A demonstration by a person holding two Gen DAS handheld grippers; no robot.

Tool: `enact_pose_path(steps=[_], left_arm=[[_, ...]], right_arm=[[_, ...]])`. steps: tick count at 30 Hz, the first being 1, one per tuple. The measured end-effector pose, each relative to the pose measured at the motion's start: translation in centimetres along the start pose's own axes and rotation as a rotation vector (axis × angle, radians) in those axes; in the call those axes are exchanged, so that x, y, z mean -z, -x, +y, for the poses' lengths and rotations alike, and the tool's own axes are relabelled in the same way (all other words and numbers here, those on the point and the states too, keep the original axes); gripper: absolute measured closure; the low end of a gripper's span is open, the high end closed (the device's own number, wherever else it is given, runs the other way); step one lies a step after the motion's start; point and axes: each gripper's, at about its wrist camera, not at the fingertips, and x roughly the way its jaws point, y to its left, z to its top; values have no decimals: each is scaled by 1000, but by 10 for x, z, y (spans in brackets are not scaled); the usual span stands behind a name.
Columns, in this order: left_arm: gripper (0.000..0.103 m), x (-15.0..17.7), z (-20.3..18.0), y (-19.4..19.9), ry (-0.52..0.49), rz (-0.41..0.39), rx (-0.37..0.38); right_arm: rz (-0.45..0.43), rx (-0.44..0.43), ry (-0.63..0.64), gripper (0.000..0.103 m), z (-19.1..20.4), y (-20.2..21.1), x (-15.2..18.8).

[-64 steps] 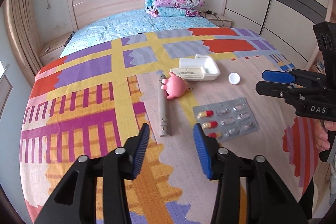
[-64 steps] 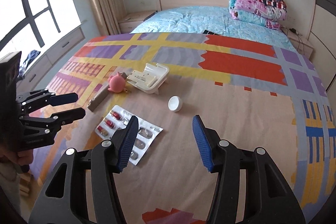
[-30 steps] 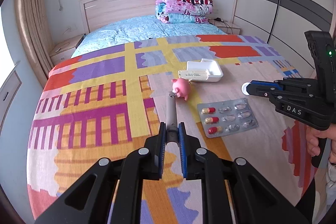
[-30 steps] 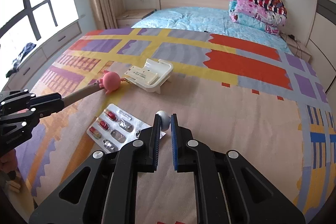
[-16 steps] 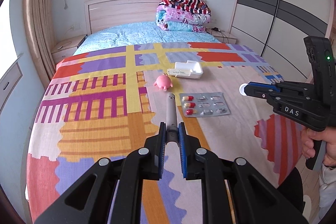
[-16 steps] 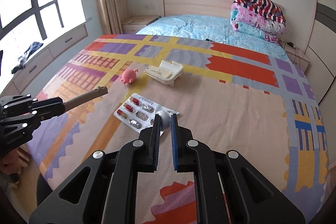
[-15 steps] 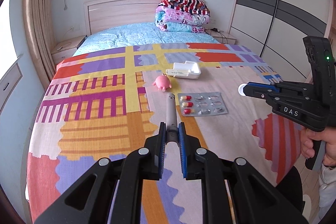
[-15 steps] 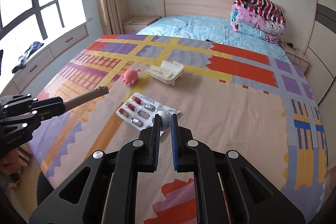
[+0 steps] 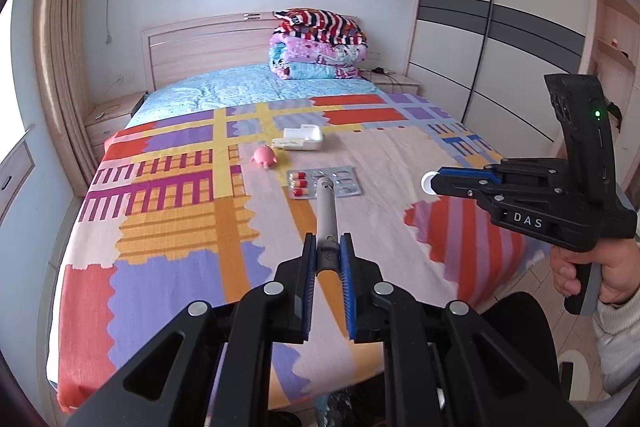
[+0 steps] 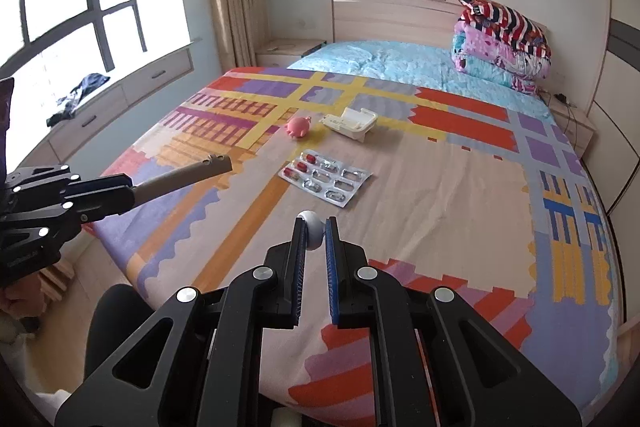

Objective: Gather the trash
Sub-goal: 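Carry the grey tube and white ball in both grippers down over the trash bin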

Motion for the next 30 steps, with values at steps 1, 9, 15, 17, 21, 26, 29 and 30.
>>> enact_pose_path(steps=[1,9,15,17,21,26,29,30], left_arm=[[91,3,-3,5,-4,-1,7],[91,31,-30,28,-38,13,82],[91,54,-48,31,-70,61,132],[91,62,-52,30,-79,82,141],[91,81,-59,24,-89,136,167],[91,105,-70,12,-138,207,195],[91,119,-72,0,-139,258,209],[91,123,-72,-4,-140,274,212]], right_arm=[[-2,-2,1,92,1,4,3],[16,-39,-3,92,14,31,42],[56,-70,-2,92,27,38,71],[73,-79,-1,92,31,37,80],[117,-100,-10,92,37,32,100],[174,-114,-13,92,42,21,123],[217,-122,-24,92,43,12,138],[232,-126,-29,92,42,8,142]])
